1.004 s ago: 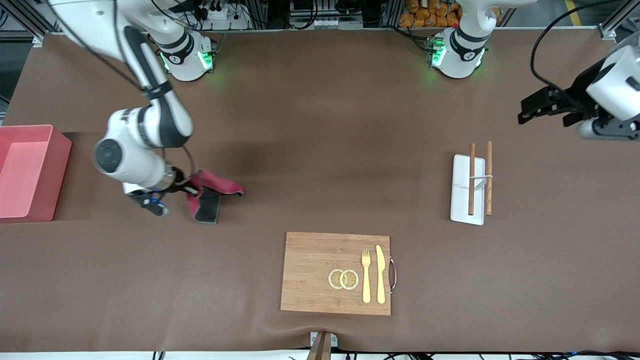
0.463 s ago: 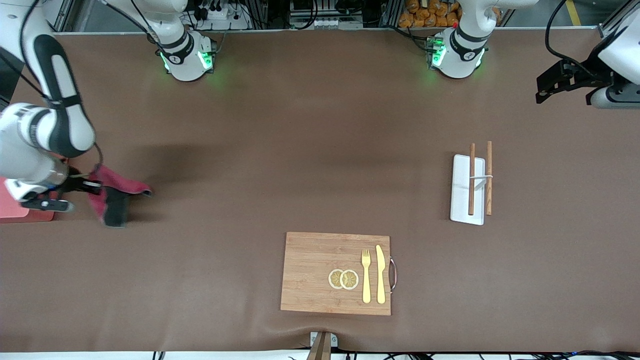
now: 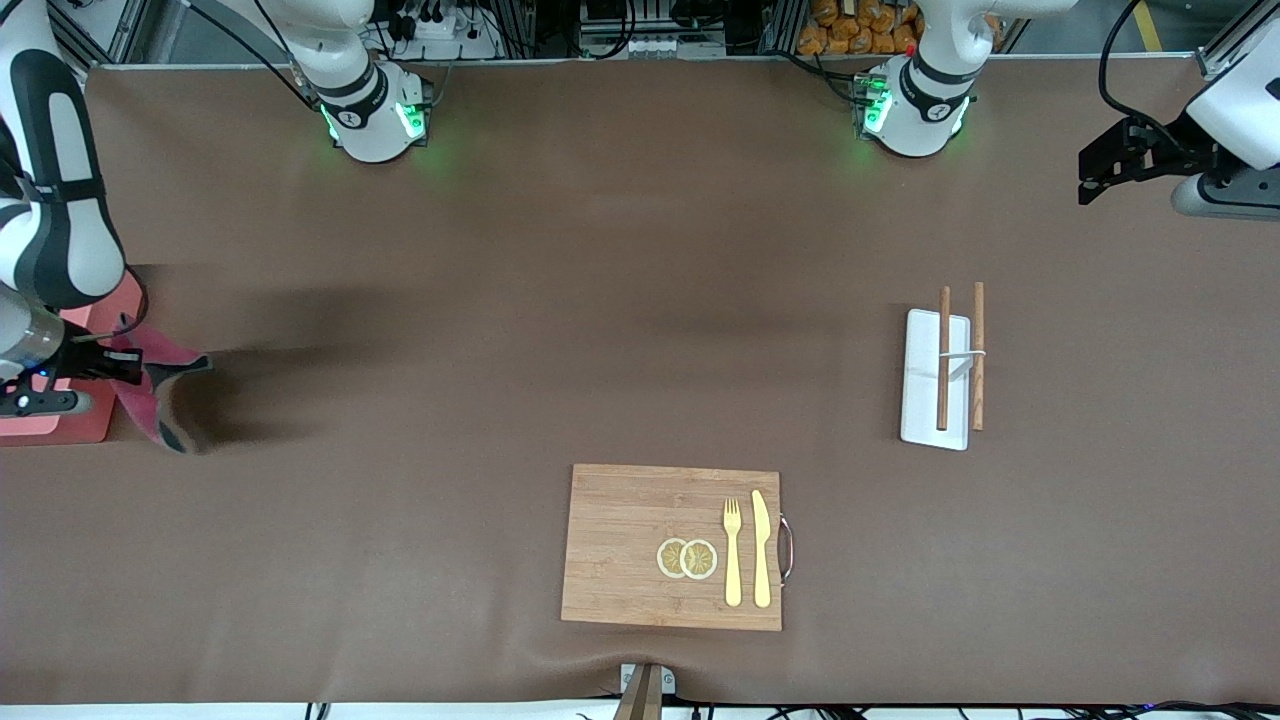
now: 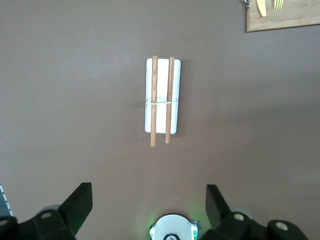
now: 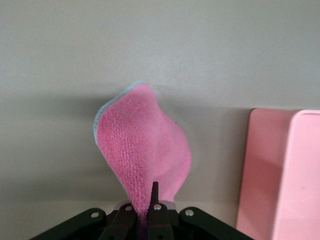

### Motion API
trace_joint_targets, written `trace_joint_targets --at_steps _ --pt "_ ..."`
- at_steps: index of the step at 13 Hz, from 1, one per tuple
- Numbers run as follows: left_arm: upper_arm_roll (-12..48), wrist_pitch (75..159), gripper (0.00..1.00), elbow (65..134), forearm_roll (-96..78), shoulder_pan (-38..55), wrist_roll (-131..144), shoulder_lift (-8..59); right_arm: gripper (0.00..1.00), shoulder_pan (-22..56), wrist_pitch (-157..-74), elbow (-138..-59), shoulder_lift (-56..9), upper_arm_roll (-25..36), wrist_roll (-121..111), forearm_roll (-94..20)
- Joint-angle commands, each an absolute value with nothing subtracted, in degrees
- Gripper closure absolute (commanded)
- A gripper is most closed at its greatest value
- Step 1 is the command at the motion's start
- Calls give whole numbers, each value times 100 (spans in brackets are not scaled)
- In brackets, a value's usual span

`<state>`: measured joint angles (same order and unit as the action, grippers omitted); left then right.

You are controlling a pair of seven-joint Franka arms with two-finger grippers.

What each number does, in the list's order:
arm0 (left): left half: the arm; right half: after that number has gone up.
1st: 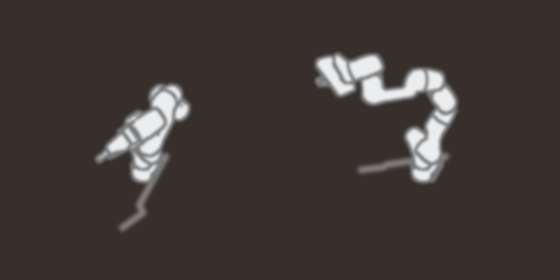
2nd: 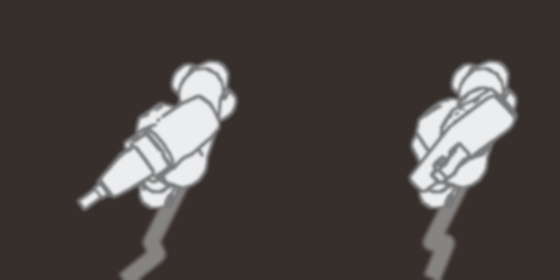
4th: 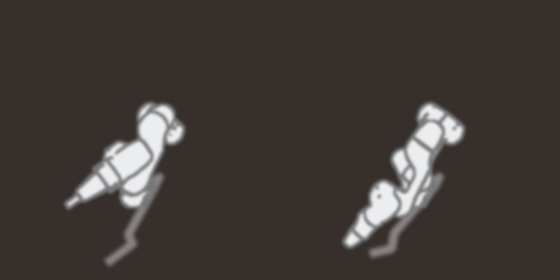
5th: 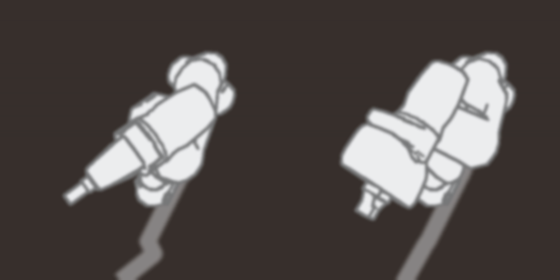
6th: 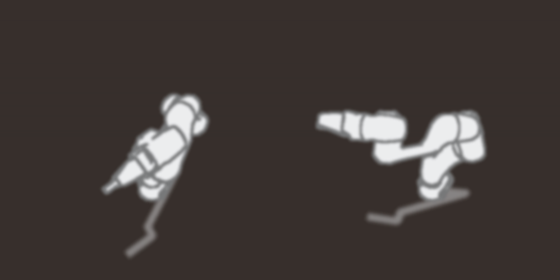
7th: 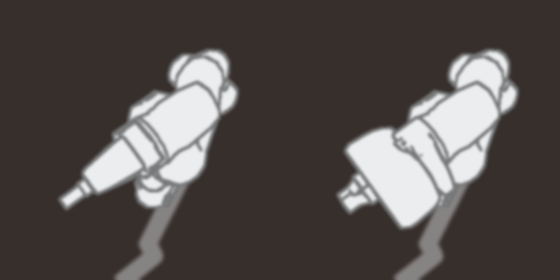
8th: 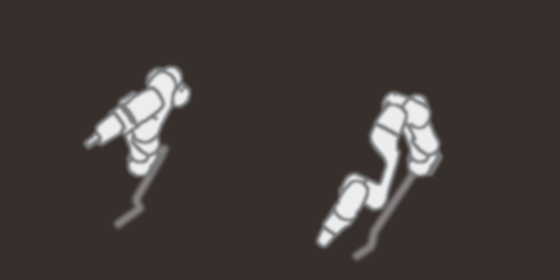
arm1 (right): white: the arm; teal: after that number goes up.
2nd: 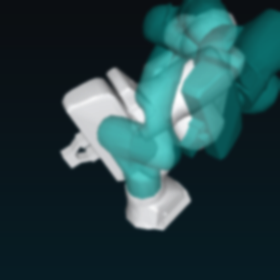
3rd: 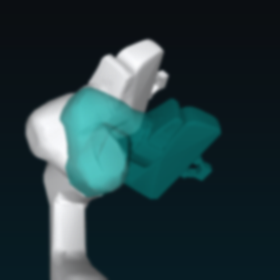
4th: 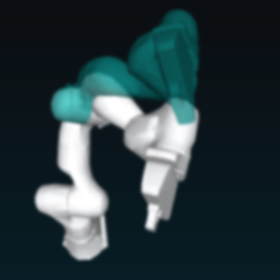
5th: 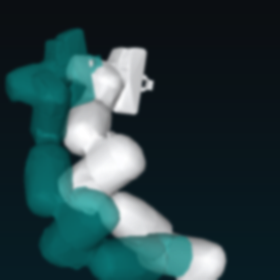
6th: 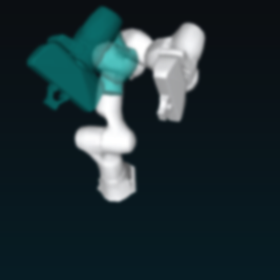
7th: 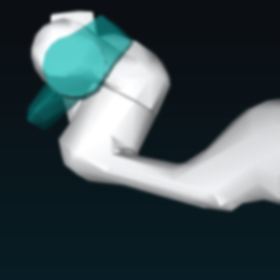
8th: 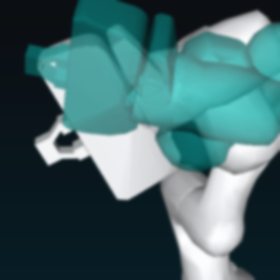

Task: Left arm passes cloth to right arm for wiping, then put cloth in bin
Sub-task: 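Wipe the table with the cloth held in the right gripper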

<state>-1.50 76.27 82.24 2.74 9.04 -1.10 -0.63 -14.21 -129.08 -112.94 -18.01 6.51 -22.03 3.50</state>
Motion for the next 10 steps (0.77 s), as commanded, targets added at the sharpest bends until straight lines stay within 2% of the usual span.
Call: trace_joint_targets --at_steps 1,6,10 --pt "-167 7655 0 8271 343 975 -150 -79 100 -1092 -13340 -11635 -1925 598 -1637 55" --pt "-176 8234 0 8253 141 958 332 -70 100 -90 -13324 -11768 -2004 598 -169 -903" --pt "-176 8095 0 8262 167 949 395 8 100 1086 -13368 -11786 -1995 598 1611 -1397"
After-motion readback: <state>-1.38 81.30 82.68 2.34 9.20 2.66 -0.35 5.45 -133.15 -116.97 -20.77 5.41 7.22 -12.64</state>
